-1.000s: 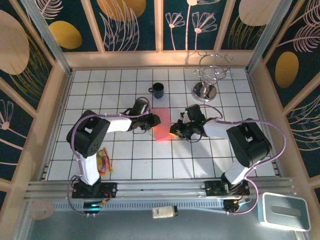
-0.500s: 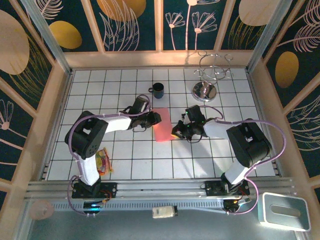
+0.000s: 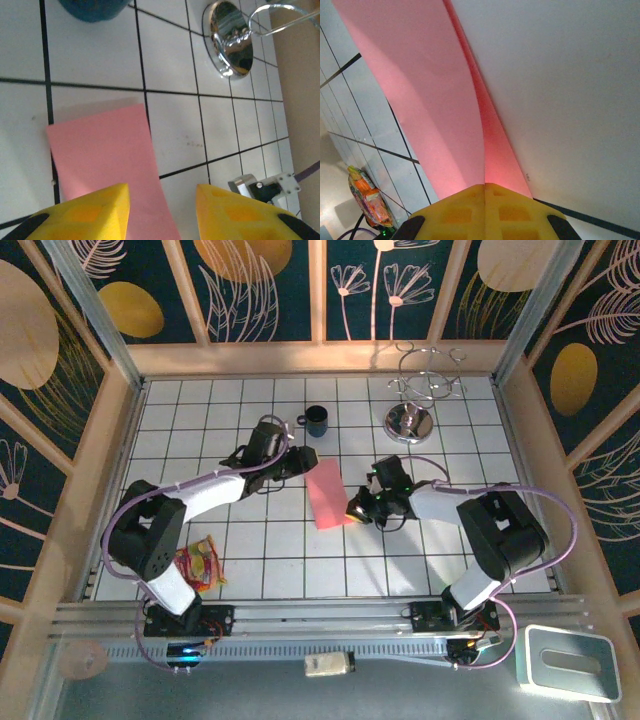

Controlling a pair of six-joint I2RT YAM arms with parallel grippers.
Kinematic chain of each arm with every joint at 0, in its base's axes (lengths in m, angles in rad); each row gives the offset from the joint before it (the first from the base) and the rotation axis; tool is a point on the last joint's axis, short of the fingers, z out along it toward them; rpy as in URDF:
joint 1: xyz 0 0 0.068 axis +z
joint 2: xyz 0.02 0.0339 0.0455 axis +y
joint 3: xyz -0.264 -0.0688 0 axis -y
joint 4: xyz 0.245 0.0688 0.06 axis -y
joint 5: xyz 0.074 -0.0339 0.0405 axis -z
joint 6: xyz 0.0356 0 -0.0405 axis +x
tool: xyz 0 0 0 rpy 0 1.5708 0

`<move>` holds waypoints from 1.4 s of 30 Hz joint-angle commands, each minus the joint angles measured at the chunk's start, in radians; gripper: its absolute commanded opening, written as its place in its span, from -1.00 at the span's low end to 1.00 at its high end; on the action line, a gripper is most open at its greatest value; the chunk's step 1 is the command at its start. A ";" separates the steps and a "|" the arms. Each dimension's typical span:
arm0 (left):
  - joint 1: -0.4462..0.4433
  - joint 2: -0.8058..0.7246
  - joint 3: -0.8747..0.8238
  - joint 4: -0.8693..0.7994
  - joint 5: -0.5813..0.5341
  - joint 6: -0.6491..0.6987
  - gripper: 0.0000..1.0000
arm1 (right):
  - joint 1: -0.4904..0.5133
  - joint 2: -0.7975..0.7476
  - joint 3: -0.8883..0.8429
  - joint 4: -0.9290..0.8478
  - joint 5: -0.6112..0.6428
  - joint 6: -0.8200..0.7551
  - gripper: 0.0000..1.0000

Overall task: Fold a paper plane with a square sheet of paper (pick it up from the middle)
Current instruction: Fold the triangle a second time at the center of the table.

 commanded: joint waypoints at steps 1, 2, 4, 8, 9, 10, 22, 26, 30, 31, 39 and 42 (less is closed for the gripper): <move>0.002 0.018 -0.055 0.043 0.069 -0.035 -0.18 | 0.042 -0.020 0.028 -0.011 0.037 0.056 -1.00; 0.002 0.026 -0.060 0.058 0.083 -0.048 -0.18 | 0.048 -0.020 0.032 -0.012 0.044 0.067 -1.00; 0.001 0.068 -0.058 0.063 0.100 -0.068 -0.18 | 0.059 -0.022 0.034 -0.006 0.056 0.088 -1.00; 0.002 0.111 -0.032 0.016 0.083 -0.057 -0.17 | 0.067 -0.024 0.038 -0.001 0.058 0.110 -1.00; 0.004 0.120 -0.024 0.000 0.076 -0.051 -0.17 | 0.069 -0.025 0.041 -0.001 0.058 0.113 -1.00; 0.003 0.129 -0.019 -0.005 0.073 -0.049 -0.17 | 0.071 -0.026 0.043 0.000 0.057 0.116 -1.00; 0.008 0.213 0.021 -0.086 0.032 -0.035 -0.25 | 0.095 0.000 0.067 0.055 0.013 0.151 -1.00; 0.008 0.213 0.020 -0.096 0.030 -0.035 -0.26 | 0.108 0.022 0.092 0.122 -0.018 0.160 -1.00; 0.009 0.213 0.019 -0.092 0.033 -0.039 -0.30 | 0.116 0.058 0.126 0.169 -0.035 0.165 -1.00; 0.009 0.211 0.017 -0.091 0.034 -0.039 -0.30 | 0.118 0.067 0.134 0.177 -0.038 0.166 -1.00; 0.022 0.161 0.051 -0.063 0.060 -0.036 -0.36 | 0.125 0.142 0.168 0.212 -0.035 0.178 -1.00; 0.032 0.144 0.072 -0.058 0.054 -0.032 -0.36 | 0.125 0.156 0.171 0.215 -0.031 0.179 -1.00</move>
